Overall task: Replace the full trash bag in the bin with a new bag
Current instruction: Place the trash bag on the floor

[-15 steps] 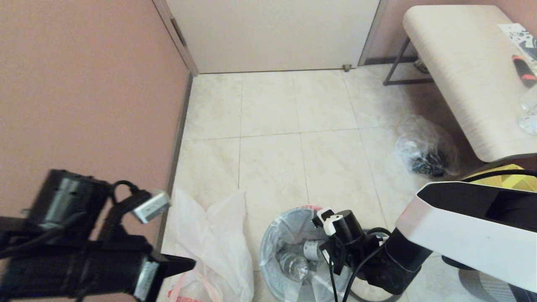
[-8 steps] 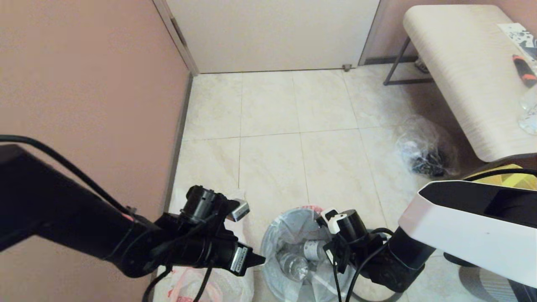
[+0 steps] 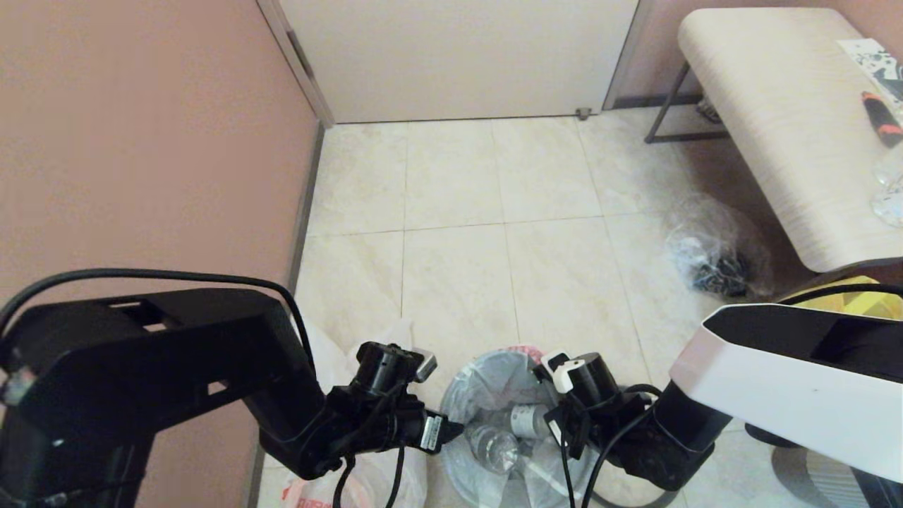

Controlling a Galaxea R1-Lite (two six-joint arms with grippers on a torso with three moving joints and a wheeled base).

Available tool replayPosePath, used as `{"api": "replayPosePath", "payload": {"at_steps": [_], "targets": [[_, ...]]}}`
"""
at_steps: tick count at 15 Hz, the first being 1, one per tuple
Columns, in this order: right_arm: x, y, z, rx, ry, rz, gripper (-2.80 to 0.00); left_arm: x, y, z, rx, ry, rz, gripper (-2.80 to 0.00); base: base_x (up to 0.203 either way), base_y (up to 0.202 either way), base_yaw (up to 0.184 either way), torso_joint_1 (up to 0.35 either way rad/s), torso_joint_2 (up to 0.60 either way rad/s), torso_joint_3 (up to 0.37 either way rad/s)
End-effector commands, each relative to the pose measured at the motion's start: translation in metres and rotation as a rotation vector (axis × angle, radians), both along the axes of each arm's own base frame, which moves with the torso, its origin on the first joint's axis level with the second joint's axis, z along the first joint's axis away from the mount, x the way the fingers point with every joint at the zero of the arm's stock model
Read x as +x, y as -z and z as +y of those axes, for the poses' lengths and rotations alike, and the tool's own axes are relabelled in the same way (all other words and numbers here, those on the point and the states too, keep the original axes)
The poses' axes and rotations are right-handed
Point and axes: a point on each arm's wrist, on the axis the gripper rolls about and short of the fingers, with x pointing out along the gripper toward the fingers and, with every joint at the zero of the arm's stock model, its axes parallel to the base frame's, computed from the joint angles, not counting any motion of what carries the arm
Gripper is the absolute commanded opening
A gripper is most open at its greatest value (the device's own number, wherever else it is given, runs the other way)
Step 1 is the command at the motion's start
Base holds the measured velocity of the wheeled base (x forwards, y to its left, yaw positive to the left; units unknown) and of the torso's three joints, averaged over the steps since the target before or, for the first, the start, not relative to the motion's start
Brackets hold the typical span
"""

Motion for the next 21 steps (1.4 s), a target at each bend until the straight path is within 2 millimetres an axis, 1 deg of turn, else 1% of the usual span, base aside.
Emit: {"api": "replayPosePath", "payload": {"at_steps": [1,3,6,8,9,11,14,15,16,17,21], "targets": [[-0.001,0.004,0.002,0.010,0.005,0.007,-2.80,-0.001,0.008,-0.003,0.001,0.002,0.013,-2.80,0.000,0.000,0.000,0.000,0.00,0.000],[-0.001,0.008,0.003,0.018,0.003,0.017,-2.80,-0.004,0.007,-0.008,0.009,0.006,0.006,-2.80,0.000,0.000,0.000,0.000,0.00,0.000],[0.001,0.014,0.002,0.019,0.009,0.023,-2.80,-0.008,0.007,-0.021,0.046,-0.002,-0.030,-2.80,0.000,0.000,0.000,0.000,0.00,0.000],[0.002,0.014,0.004,0.026,0.007,0.014,-2.80,-0.007,0.013,-0.031,0.083,-0.028,-0.052,-2.80,0.000,0.000,0.000,0.000,0.00,0.000],[0.003,0.015,0.003,0.026,0.010,0.015,-2.80,-0.008,0.013,-0.034,0.082,-0.031,-0.056,-2.80,0.000,0.000,0.000,0.000,0.00,0.000],[0.006,0.013,0.001,0.034,0.011,0.012,-2.80,-0.007,0.016,-0.034,0.090,-0.028,-0.052,-2.80,0.000,0.000,0.000,0.000,0.00,0.000],[0.008,0.009,0.000,0.065,0.002,0.011,-2.80,-0.007,0.016,-0.034,0.088,-0.028,-0.054,-2.80,0.000,0.000,0.000,0.000,0.00,0.000],[0.008,0.003,0.000,0.112,0.001,0.015,-2.80,-0.007,0.016,-0.034,0.089,-0.026,-0.053,-2.80,0.000,0.000,0.000,0.000,0.00,0.000],[0.008,-0.006,-0.002,0.196,-0.001,0.032,-2.80,-0.007,0.016,-0.034,0.089,-0.026,-0.053,-2.80,0.000,0.000,0.000,0.000,0.00,0.000],[0.007,-0.014,-0.006,0.248,-0.012,0.045,-2.80,-0.007,0.016,-0.035,0.088,-0.026,-0.054,-2.80,0.000,0.000,0.000,0.000,0.00,0.000],[-0.005,-0.052,-0.011,0.374,-0.078,0.039,-2.80,-0.006,0.016,-0.035,0.086,-0.026,-0.057,-2.80,0.000,0.000,0.000,0.000,0.00,0.000]]}}
